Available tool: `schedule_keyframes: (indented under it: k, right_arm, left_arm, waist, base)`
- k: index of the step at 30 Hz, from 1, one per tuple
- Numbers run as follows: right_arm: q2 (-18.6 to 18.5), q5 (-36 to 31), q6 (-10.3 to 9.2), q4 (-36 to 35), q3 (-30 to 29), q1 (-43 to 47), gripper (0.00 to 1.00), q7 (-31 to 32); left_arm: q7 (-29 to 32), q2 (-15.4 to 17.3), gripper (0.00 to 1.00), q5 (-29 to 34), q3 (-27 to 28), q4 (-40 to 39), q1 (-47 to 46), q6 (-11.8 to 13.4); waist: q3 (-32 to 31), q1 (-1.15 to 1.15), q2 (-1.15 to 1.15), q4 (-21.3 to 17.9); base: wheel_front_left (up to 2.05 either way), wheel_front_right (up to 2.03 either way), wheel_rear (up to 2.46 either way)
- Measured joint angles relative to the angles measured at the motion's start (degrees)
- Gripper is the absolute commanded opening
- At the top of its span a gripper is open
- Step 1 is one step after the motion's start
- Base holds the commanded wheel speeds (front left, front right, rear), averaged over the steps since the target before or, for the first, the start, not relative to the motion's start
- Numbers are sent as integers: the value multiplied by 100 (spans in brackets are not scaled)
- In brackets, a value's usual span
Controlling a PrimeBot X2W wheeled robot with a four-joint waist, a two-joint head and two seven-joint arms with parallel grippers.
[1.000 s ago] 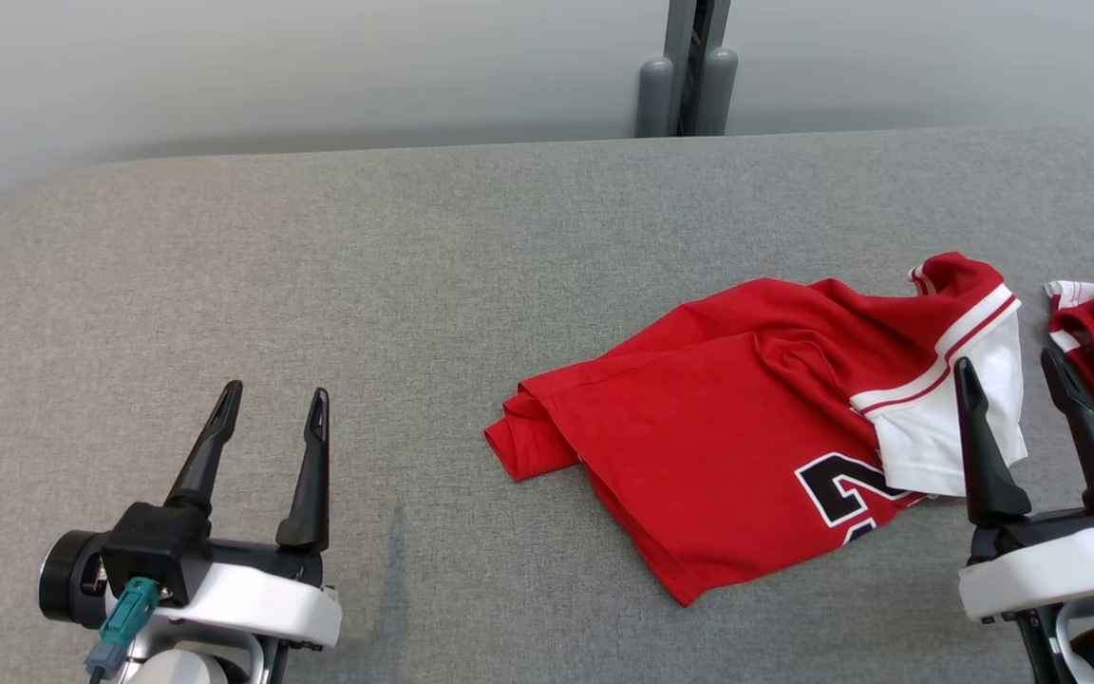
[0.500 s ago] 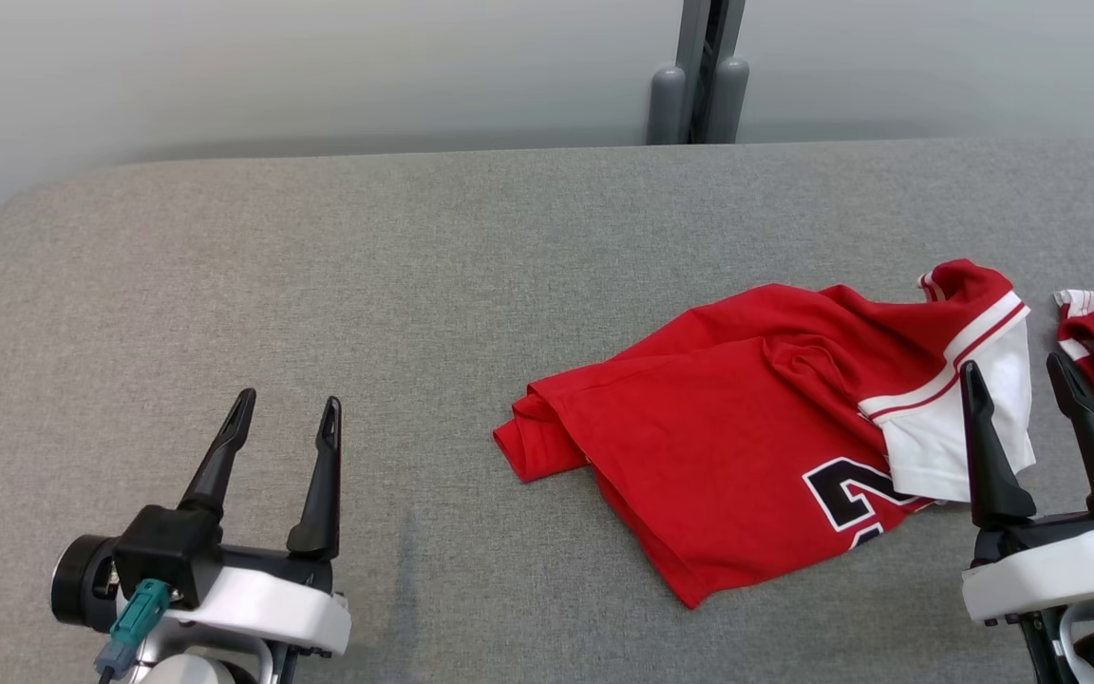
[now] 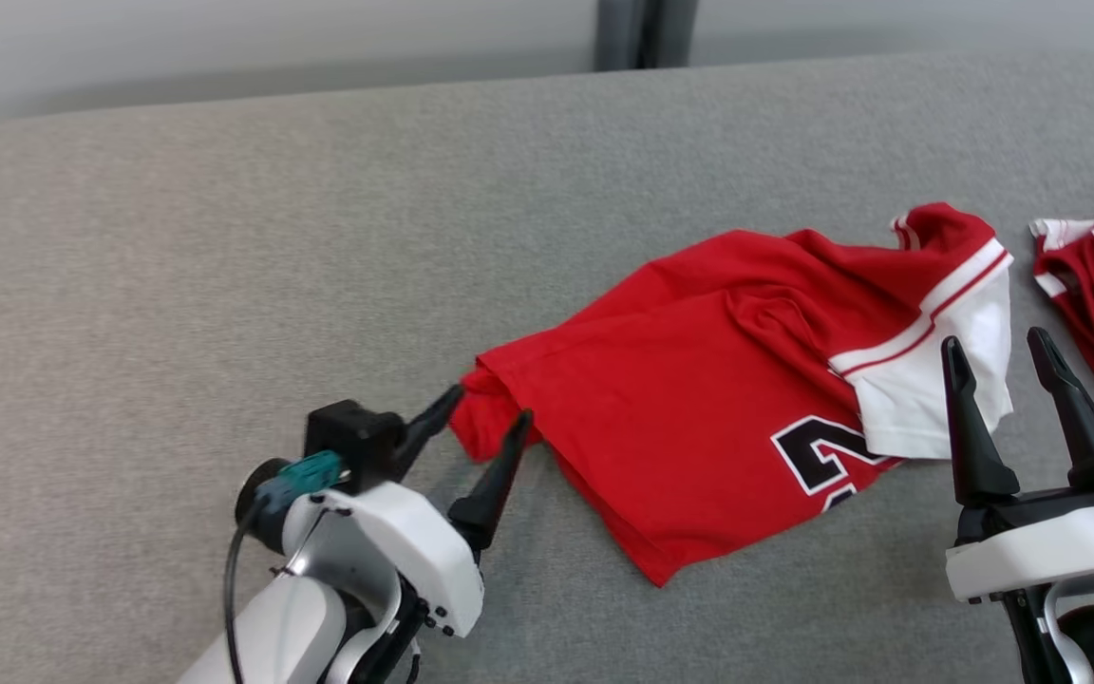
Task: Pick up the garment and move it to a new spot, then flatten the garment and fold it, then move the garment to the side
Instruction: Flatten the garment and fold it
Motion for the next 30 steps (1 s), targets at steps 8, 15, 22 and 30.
schedule_keyframes:
  k: [8,15,22,30]
  right_arm:
    - [7,85,0,172,24,-115,100,-187]
    - [9,165,0,293,47,-221,100,-292]
    - [11,252,0,500,-41,-215,100,-288]
    - [-88,634,-1,1534,-246,-358,100,-333]
  left_arm:
    - [475,-71,100,-321,-9,538,-322,-166]
    - [367,-57,100,-408,129,814,-466,-193]
    - [153,-37,0,-417,226,976,-545,-225]
    - [29,-13,0,-349,201,937,-625,-224]
  waist:
    - [364,0,0,-347]
    - [524,0,0,-492]
    - [570,0,0,-554]
    - [635,0,0,-542]
  base:
    - [0,0,0]
    - [0,0,0]
    - [0,0,0]
    - [0,0,0]
